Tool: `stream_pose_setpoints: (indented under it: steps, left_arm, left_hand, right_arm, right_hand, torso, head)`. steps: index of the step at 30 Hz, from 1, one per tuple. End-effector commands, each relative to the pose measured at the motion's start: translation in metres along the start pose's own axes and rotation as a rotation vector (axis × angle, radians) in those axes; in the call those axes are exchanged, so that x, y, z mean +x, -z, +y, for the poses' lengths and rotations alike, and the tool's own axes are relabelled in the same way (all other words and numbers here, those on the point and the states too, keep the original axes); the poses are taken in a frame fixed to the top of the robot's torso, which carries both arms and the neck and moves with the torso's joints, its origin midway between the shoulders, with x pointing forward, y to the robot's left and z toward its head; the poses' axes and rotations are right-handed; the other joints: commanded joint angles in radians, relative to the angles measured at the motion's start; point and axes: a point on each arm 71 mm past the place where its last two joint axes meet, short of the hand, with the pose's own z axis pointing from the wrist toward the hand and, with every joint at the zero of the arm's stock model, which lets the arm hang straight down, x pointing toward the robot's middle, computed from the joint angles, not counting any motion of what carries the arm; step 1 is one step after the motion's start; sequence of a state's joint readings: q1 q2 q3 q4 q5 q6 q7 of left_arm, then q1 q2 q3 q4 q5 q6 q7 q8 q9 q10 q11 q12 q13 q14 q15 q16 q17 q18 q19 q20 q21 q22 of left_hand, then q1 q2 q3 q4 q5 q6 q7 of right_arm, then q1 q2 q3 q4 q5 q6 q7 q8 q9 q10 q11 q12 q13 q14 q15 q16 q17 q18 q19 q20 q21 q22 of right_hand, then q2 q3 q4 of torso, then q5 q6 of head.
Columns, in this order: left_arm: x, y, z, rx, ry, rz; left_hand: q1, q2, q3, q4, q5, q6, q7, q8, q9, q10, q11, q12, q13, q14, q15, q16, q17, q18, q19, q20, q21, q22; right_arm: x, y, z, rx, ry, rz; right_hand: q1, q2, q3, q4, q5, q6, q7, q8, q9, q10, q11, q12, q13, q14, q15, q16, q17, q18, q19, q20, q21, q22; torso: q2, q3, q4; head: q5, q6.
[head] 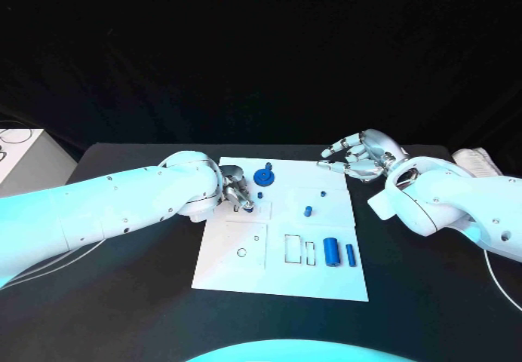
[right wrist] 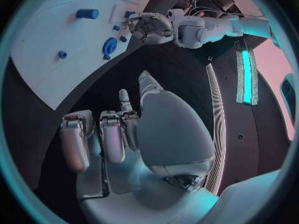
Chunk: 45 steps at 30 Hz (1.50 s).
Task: Assemble the parts on the task board
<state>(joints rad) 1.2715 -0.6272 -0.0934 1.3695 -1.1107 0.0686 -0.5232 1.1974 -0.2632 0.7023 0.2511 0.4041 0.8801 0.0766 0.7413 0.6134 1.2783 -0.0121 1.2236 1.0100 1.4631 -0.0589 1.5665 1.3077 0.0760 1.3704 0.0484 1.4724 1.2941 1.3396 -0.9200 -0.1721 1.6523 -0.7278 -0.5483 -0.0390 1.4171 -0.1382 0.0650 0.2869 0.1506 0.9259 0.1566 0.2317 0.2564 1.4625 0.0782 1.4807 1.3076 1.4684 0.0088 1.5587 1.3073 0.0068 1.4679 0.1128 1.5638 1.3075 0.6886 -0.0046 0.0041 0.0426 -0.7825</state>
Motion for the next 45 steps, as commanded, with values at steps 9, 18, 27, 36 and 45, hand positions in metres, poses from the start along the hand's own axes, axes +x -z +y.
stream_pose_setpoints:
  steps: [9,18,27,36,45]
  left_arm:
    - [0.0038,-0.0016,-0.0015,-0.002,-0.023,0.035]
    - [0.007,-0.0038,-0.0037,-0.003,-0.033,0.061]
    - [0.0084,-0.0054,-0.0032,-0.007,-0.03,0.071]
    - [0.0076,-0.0065,-0.0031,-0.009,-0.023,0.062]
    - [0.0061,-0.0078,-0.0015,-0.014,-0.019,0.054]
  left_hand:
    - [0.001,0.005,0.205,-0.209,0.006,0.018,-0.013,0.007,0.103,0.009,0.001,0.003,0.0,0.108,-0.007,0.004,0.263,-0.016,0.008,0.0,0.007,0.001]
    - [-0.003,0.005,0.203,-0.208,0.007,0.019,-0.013,0.006,0.104,0.01,0.001,0.003,0.001,0.108,-0.007,0.004,0.263,-0.016,0.009,-0.001,0.007,0.003]
    - [-0.028,0.009,0.187,-0.198,0.006,0.023,-0.018,0.008,0.11,0.025,-0.002,0.013,0.016,0.108,-0.009,0.004,0.263,-0.018,0.014,-0.002,0.009,0.011]
    - [-0.062,0.024,0.158,-0.177,-0.003,0.027,-0.028,0.011,0.121,0.037,-0.01,0.017,0.026,0.108,-0.014,0.004,0.263,-0.019,0.019,-0.006,0.009,0.016]
    - [-0.117,0.052,0.005,-0.105,-0.027,0.04,-0.041,-0.005,0.127,0.038,-0.019,0.015,0.034,0.108,-0.023,0.004,0.263,-0.02,0.021,-0.015,0.004,0.017]
  right_arm:
    - [0.0015,0.0004,0.0011,-0.013,0.004,0.015]
    - [0.0017,0.0006,0.0013,-0.014,0.004,0.016]
    - [0.0016,0.0006,0.0013,-0.014,0.004,0.016]
    - [0.0017,0.0006,0.0015,-0.016,0.004,0.016]
    - [0.0015,0.0008,0.0014,-0.016,0.002,0.016]
  right_hand:
    - [-0.008,0.0,-0.002,0.002,0.003,-0.008,0.0,0.004,0.001,0.014,-0.003,-0.006,0.174,0.094,-0.008,-0.004,0.231,-0.004,0.097,-0.008,-0.005,0.256]
    - [-0.013,0.0,-0.003,0.001,0.004,-0.011,0.0,0.006,0.001,0.016,-0.004,-0.005,0.175,0.094,-0.008,-0.004,0.232,-0.004,0.098,-0.008,-0.004,0.256]
    - [-0.013,0.0,-0.003,0.001,0.004,-0.011,0.0,0.006,0.001,0.016,-0.004,-0.005,0.175,0.094,-0.008,-0.004,0.232,-0.004,0.098,-0.008,-0.004,0.256]
    - [-0.013,0.0,-0.003,0.001,0.004,-0.011,0.0,0.006,0.001,0.016,-0.004,-0.005,0.175,0.094,-0.008,-0.004,0.232,-0.004,0.098,-0.008,-0.004,0.256]
    - [-0.014,0.001,-0.003,0.0,0.004,-0.012,0.0,0.007,0.001,0.014,-0.004,-0.007,0.174,0.093,-0.008,-0.005,0.23,-0.003,0.097,-0.009,-0.006,0.255]
  torso:
    - [0.0,0.0004,-0.0004]
    - [0.001,0.0007,-0.0011]
    - [0.0,0.0011,-0.0003]
    - [0.0,0.0007,-0.0004]
    - [-0.001,0.0006,0.0002]
  head:
    - [0.001,-0.002]
    - [0.0,-0.007]
    - [-0.001,-0.01]
    - [-0.002,-0.009]
    - [-0.003,-0.01]
